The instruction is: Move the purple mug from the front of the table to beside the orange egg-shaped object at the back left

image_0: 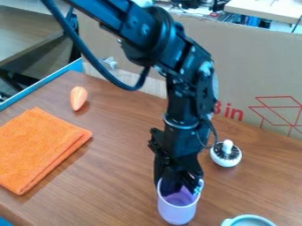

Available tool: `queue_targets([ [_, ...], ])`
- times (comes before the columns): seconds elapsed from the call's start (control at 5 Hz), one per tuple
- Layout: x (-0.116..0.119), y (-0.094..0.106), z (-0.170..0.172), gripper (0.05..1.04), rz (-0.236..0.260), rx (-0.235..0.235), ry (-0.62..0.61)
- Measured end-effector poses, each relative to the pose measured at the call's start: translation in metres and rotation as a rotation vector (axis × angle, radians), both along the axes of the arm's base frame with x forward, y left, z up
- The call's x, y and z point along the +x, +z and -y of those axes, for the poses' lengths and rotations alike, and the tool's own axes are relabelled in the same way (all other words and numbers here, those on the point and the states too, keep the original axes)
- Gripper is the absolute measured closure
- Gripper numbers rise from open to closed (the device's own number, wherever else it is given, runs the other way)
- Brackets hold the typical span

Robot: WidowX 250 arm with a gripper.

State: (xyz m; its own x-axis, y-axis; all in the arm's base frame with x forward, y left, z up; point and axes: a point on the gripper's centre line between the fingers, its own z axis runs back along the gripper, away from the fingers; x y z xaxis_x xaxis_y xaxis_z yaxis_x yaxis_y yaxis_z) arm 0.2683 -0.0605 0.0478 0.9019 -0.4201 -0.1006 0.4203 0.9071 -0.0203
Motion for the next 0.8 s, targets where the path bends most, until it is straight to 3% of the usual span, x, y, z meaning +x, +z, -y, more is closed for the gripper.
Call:
queue_targets([
  [0.2,-0.004,0.018,-0.004,0.987,-0.02,-0.035,-0.065],
  [0.4,0.0,0.046,-0.02,0.988,0.006,-0.044,-0.037],
  [0.6,0.011,0.066,-0.057,0.988,0.059,-0.06,0.038],
  [0.8,0.022,0.076,-0.105,0.988,0.135,-0.041,0.132],
])
